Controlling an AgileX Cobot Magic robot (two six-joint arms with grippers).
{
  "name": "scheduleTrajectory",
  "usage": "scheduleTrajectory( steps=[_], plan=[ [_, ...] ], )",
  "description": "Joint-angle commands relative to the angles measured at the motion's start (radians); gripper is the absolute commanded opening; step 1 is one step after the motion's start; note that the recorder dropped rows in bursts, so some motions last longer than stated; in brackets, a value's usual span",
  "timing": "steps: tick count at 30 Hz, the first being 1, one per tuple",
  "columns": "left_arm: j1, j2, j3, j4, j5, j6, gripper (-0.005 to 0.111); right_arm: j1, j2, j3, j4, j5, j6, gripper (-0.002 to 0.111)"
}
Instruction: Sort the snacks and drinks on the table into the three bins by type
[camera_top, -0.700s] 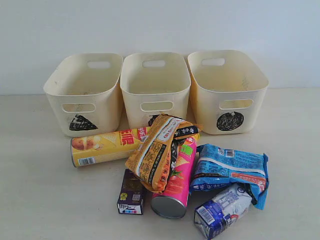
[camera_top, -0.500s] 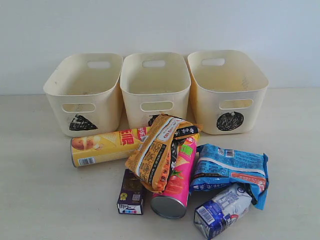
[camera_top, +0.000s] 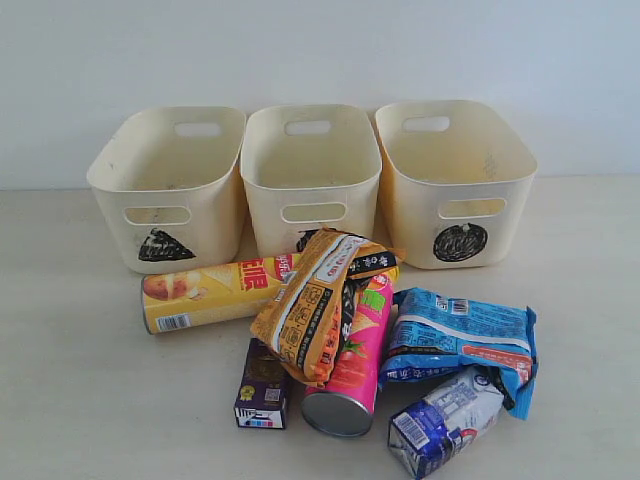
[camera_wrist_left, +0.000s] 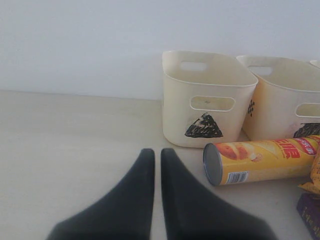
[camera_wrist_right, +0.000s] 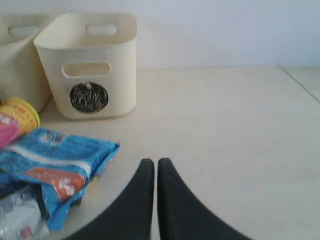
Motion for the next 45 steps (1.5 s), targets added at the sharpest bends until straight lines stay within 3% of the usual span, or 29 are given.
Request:
scheduleTrajectory(
  steps=[1,6,8,16,21,25,32,37,40,45],
  plan=[
    [-0.004,-0.004,-0.005,-0.007,-0.006,-0.009,0.004,0.003,-0.006,0.0,0.033,-0.333,0.007,0.0],
    [-0.004,-0.004,-0.005,-0.007,-0.006,-0.009,0.004,0.003,-0.006,0.0,0.035,-0.789,0.027,0.0],
    [-0.004,-0.004,-0.005,-0.007,-0.006,-0.009,0.004,0.003,-0.006,0.0,0.035,-0.887,0.213,0.0],
    [-0.006,-0.004,-0.005,-0.007,-0.006,-0.009,0.004,0.003,0.15,-0.238,0.005,-0.409,0.295,0.0],
    [-0.051,-0.004,-0.005,-0.007,-0.006,-0.009,0.004,0.003,0.356,-0.434,0.009,-0.173,0.323,0.0],
    [-0.059,-0.004,-0.005,-0.007,-0.006,-0.009,0.004,0.014,0.511,-0.556,0.013,-0.066,0.323,0.0],
    [-0.058,-0.004,-0.005,-0.007,-0.006,-0.009,0.004,0.121,0.769,-0.765,0.144,0.106,0.317,0.0],
    [-0.034,-0.004,-0.005,-0.007,-0.006,-0.009,0.004,0.19,0.927,-0.823,0.221,0.113,0.305,0.0],
    [-0.02,-0.004,-0.005,-0.007,-0.006,-0.009,0.004,0.212,0.999,-0.831,0.294,0.124,0.188,0.0],
    [-0.02,-0.004,-0.005,-0.007,-0.006,-0.009,0.004,0.224,1.156,-0.918,0.527,0.328,-0.113,0.0]
  ],
)
